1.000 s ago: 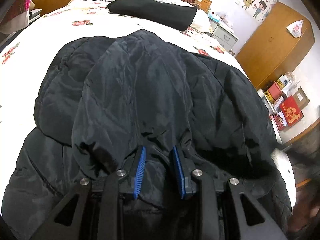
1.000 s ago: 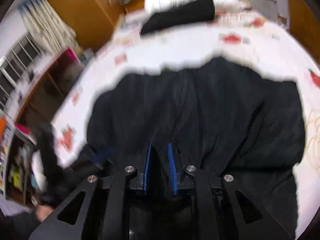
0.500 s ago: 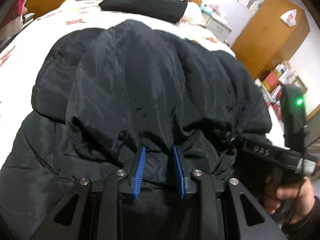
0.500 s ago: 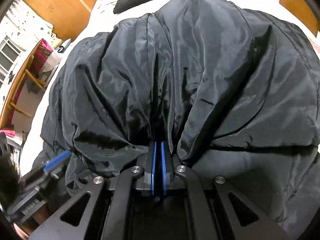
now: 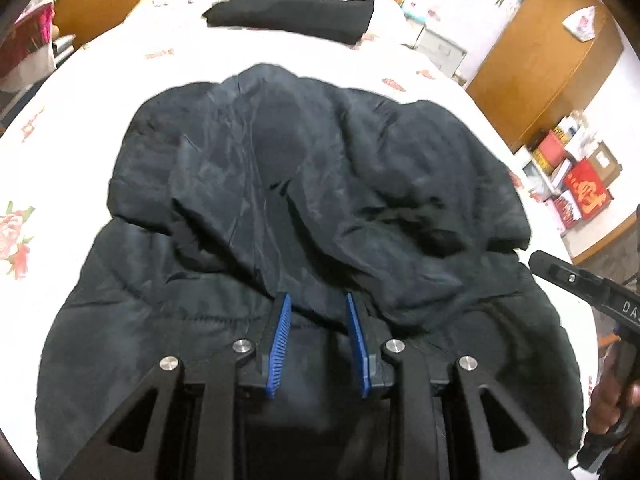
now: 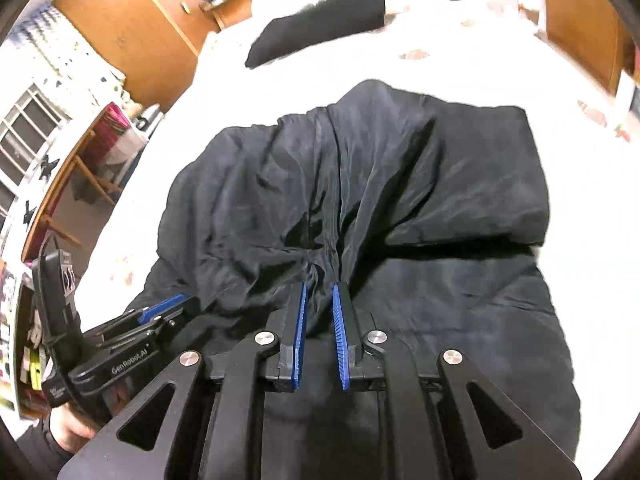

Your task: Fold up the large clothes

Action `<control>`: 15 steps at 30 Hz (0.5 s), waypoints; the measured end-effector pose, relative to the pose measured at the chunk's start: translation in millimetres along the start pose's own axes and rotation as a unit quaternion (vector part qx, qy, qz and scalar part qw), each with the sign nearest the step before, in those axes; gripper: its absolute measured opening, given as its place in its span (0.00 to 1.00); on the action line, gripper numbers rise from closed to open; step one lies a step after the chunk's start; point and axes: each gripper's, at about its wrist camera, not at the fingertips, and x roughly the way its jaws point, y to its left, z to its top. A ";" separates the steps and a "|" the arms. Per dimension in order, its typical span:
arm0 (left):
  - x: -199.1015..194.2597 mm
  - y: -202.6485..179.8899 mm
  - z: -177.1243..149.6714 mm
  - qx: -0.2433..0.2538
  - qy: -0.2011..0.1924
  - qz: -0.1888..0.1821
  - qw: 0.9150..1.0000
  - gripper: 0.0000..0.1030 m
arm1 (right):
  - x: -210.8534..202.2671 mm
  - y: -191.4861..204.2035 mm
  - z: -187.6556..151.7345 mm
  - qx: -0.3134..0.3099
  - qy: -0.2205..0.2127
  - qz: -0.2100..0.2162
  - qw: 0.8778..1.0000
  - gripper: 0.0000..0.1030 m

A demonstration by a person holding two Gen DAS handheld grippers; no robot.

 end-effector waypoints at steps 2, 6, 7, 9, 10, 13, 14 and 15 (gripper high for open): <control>-26.0 -6.4 -6.5 0.008 -0.023 -0.004 1.000 0.29 | -26.3 4.9 -3.9 -0.009 -0.023 -0.002 1.000 0.13; -79.9 -10.1 -22.9 0.019 -0.066 -0.015 0.998 0.29 | -74.5 12.6 -18.9 -0.022 -0.070 -0.001 0.997 0.20; -92.9 -5.4 -24.3 0.022 -0.076 -0.017 0.997 0.30 | -88.0 16.2 -25.8 -0.027 -0.082 -0.003 0.996 0.21; -118.1 -2.7 -29.9 0.028 -0.095 -0.016 0.995 0.33 | -105.3 16.1 -37.6 -0.038 -0.099 -0.003 0.994 0.21; -129.8 -1.1 -32.5 0.032 -0.105 -0.018 0.994 0.34 | -113.1 17.1 -45.0 -0.045 -0.106 -0.006 0.993 0.22; -160.1 0.4 -46.4 0.041 -0.129 -0.014 0.991 0.38 | -132.0 14.9 -68.6 -0.055 -0.117 -0.012 0.991 0.23; -165.0 -0.7 -51.2 0.043 -0.135 -0.014 0.990 0.38 | -135.9 12.7 -75.5 -0.056 -0.119 -0.015 0.991 0.25; -170.7 -0.7 -56.8 0.044 -0.140 -0.012 0.989 0.39 | -139.4 10.3 -82.0 -0.057 -0.120 -0.017 0.991 0.31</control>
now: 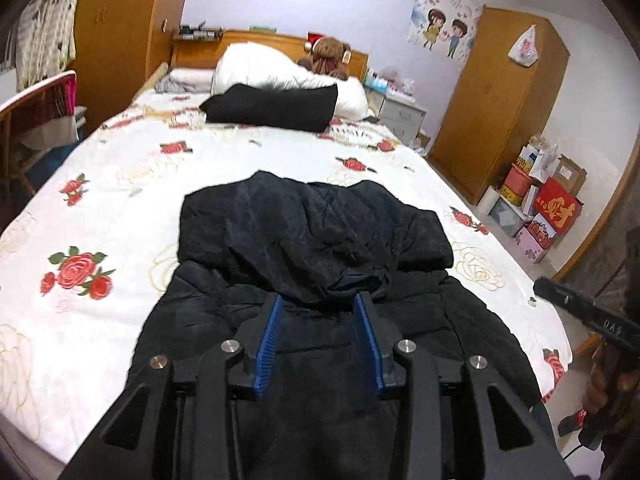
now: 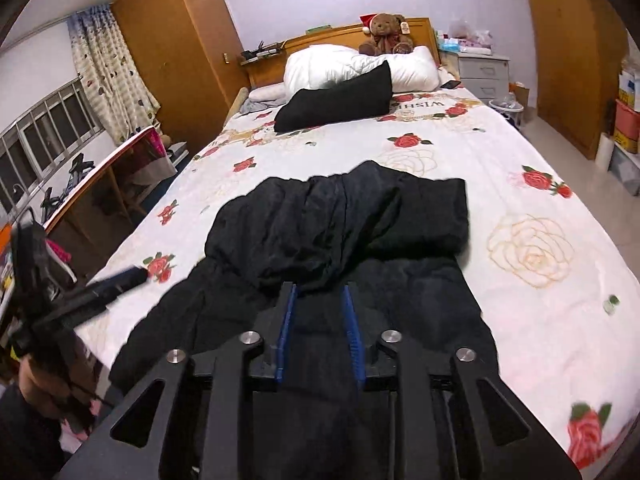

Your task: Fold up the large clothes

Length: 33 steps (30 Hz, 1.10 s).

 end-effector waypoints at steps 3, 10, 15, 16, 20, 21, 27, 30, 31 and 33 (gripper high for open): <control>-16.8 2.3 -13.9 0.003 -0.005 0.013 1.000 0.39 | -14.3 -8.6 -19.4 0.008 0.001 -0.011 1.000 0.40; -38.0 17.3 -45.0 0.008 -0.005 0.063 0.998 0.39 | -29.6 -39.8 -52.2 0.055 0.008 -0.029 0.998 0.40; -39.7 35.4 -63.2 -0.006 0.013 0.077 0.997 0.39 | -28.0 -55.5 -60.8 0.072 0.010 -0.043 0.996 0.40; -39.3 38.9 -65.9 -0.010 0.017 0.079 0.997 0.39 | -26.8 -57.9 -62.2 0.077 0.012 -0.043 0.996 0.40; -35.9 54.1 -72.8 -0.027 0.025 0.088 0.995 0.40 | -20.4 -72.4 -65.5 0.093 0.022 -0.049 0.994 0.40; -34.3 57.6 -73.7 -0.028 0.026 0.091 0.995 0.40 | -18.7 -77.3 -65.6 0.099 0.025 -0.048 0.994 0.40; -23.8 75.3 -77.3 -0.035 0.036 0.108 0.993 0.43 | -7.5 -104.1 -71.0 0.127 0.043 -0.047 0.990 0.64; -16.0 88.3 -79.0 -0.045 0.043 0.117 0.991 0.47 | -2.0 -118.5 -74.8 0.144 0.053 -0.051 0.987 0.65; -12.5 93.5 -79.9 -0.050 0.048 0.122 0.990 0.48 | 0.4 -122.9 -75.8 0.150 0.058 -0.051 0.986 0.65; -5.4 103.0 -81.8 -0.059 0.057 0.128 0.988 0.48 | 5.2 -129.6 -77.4 0.156 0.068 -0.050 0.984 0.65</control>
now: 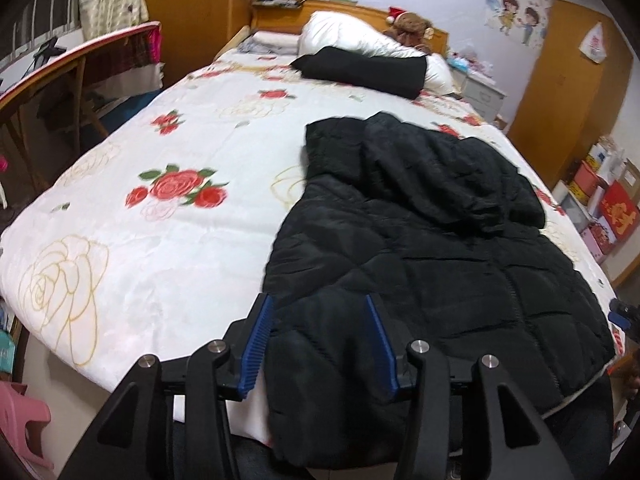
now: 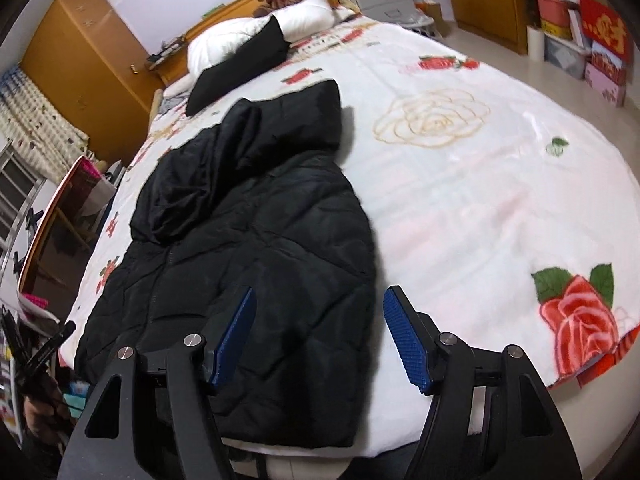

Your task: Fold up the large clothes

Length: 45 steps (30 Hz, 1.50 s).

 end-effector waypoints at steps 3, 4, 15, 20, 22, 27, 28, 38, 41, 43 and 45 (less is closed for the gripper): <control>13.9 8.4 -3.1 -0.007 0.018 0.014 1.000 0.48 | 8.8 -5.9 0.4 0.013 0.019 0.011 1.000 0.64; 18.3 11.3 -5.2 -0.012 0.026 0.014 1.000 0.49 | 11.7 -7.4 -0.5 0.019 0.027 0.019 0.999 0.64; 33.9 7.9 -26.4 -0.037 0.066 -0.022 0.997 0.56 | 19.7 -4.6 -21.9 0.027 0.072 0.062 0.995 0.64; 39.8 4.1 -27.5 -0.042 0.078 -0.018 0.996 0.57 | 23.0 0.3 -24.6 0.015 0.084 0.054 0.995 0.58; 44.2 3.1 -28.9 -0.041 0.090 -0.012 0.995 0.57 | 24.2 -1.5 -25.0 0.019 0.090 0.045 0.995 0.44; 36.9 -3.9 -25.1 -0.025 0.084 -0.003 0.996 0.33 | 19.2 -6.4 -22.9 0.038 0.088 0.060 0.994 0.22; 32.8 -3.1 -22.8 -0.030 0.079 -0.009 0.996 0.26 | 16.0 -5.0 -21.5 0.040 0.083 0.067 0.993 0.19; -7.2 13.1 11.9 -0.096 0.014 -0.084 0.992 0.17 | -10.3 1.0 -2.1 0.067 0.036 0.120 0.990 0.13; -14.3 12.0 24.2 -0.098 -0.004 -0.092 0.991 0.17 | -16.6 1.7 7.1 0.078 0.019 0.130 0.988 0.12; -16.4 11.7 33.2 -0.101 -0.015 -0.098 0.990 0.16 | -21.5 4.2 16.2 0.080 0.006 0.136 0.987 0.12; -17.9 11.6 44.0 -0.105 -0.026 -0.103 0.989 0.16 | -23.8 6.4 24.4 0.082 -0.004 0.144 0.986 0.12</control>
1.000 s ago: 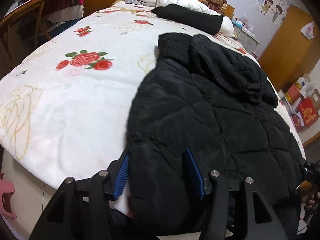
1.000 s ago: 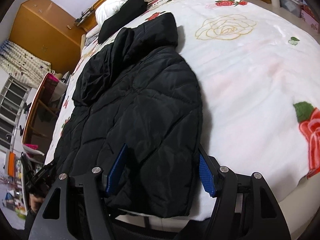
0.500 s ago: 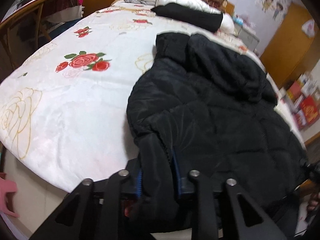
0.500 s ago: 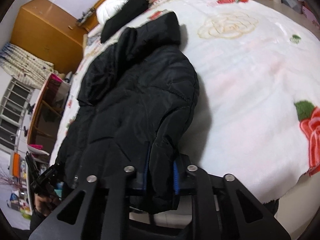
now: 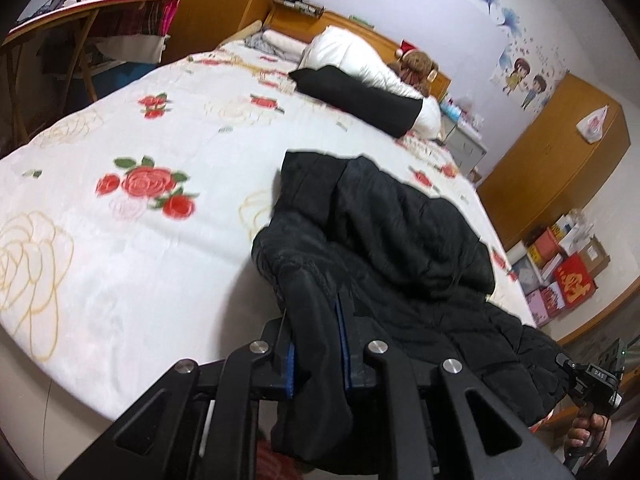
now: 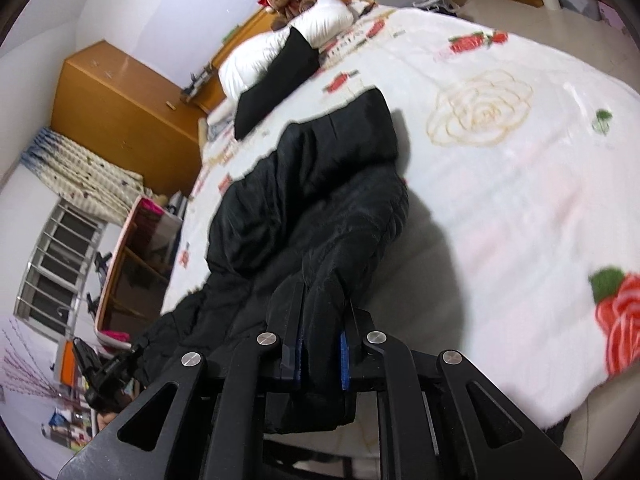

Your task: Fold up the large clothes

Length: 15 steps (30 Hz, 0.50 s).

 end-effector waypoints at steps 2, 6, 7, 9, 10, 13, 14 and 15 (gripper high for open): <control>-0.3 -2.9 10.5 -0.001 -0.011 -0.005 1.000 0.16 | -1.0 4.9 10.7 0.002 -0.012 0.008 1.000 0.12; 3.9 -7.3 37.2 -0.009 -0.030 -0.015 0.999 0.16 | 2.6 14.9 33.6 0.005 -0.028 0.022 0.999 0.12; 6.1 -8.3 44.4 -0.011 -0.035 -0.017 0.999 0.16 | 5.0 18.1 42.3 0.006 -0.034 0.026 0.999 0.12; 11.8 -10.4 58.0 -0.014 -0.042 -0.020 0.999 0.16 | 9.1 21.2 53.2 0.008 -0.040 0.029 0.999 0.12; 16.3 -11.9 66.4 -0.016 -0.046 -0.021 0.999 0.16 | 13.7 24.7 62.6 0.009 -0.044 0.030 0.999 0.12; 33.6 -17.0 90.1 -0.018 -0.053 -0.023 0.998 0.16 | 27.5 32.3 84.4 0.008 -0.051 0.028 0.998 0.12; 39.7 -18.5 97.7 -0.018 -0.054 -0.022 0.998 0.16 | 31.2 33.3 90.1 0.009 -0.051 0.026 0.998 0.12; 47.8 -20.7 105.9 -0.016 -0.054 -0.021 0.998 0.16 | 36.8 34.9 97.2 0.009 -0.052 0.024 0.998 0.12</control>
